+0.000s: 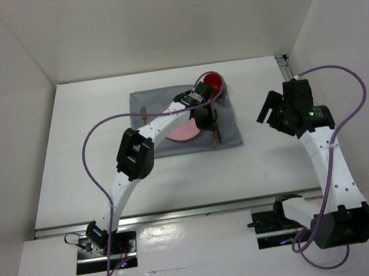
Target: Set the dinner table for one person
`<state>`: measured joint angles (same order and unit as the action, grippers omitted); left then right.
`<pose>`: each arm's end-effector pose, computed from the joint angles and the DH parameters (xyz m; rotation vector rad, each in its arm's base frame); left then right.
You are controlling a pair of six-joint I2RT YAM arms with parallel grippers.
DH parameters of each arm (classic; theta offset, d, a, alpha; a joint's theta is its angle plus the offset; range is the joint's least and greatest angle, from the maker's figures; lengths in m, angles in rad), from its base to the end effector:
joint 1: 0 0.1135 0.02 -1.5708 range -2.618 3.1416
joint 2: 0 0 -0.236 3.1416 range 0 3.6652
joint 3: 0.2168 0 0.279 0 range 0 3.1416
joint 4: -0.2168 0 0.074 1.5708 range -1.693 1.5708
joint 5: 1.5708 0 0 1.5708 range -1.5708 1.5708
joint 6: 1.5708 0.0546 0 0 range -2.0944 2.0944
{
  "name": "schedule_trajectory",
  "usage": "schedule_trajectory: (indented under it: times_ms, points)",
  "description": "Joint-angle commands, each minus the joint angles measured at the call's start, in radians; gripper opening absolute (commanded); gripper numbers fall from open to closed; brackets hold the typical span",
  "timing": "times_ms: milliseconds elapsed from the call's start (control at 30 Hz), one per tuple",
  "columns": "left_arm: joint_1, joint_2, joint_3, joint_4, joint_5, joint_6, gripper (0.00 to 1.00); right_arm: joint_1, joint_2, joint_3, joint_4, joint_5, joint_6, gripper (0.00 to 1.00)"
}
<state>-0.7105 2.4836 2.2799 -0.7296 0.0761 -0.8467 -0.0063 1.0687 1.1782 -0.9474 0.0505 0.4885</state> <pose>0.4234 -0.3698 0.1583 -0.1474 2.6522 -0.6876 0.2567 -0.0044 0.3143 0.6137 2.3343 0.1620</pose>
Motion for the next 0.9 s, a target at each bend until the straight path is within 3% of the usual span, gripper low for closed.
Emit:
schedule_trajectory:
  times_ms: [0, 367, 700, 867]
  points:
    - [0.02, 0.015, 0.023, 0.042, -0.002, -0.038, 0.0, 0.003, -0.026, 0.043, -0.028, 0.029, -0.014, 0.83]
    - [0.029, 0.063, 0.064, 0.079, 0.04, -0.028, 0.0, 0.003, -0.035, 0.043, -0.047, 0.029, -0.024, 0.83]
    - [0.029, -0.008, 0.03, 0.098, 0.03, 0.014, 0.48, 0.003, -0.046, 0.034, -0.068, 0.038, -0.014, 0.83]
    - [0.011, -0.075, 0.021, 0.098, 0.021, 0.057, 0.48, 0.003, -0.046, 0.043, -0.068, 0.038, -0.014, 0.83]
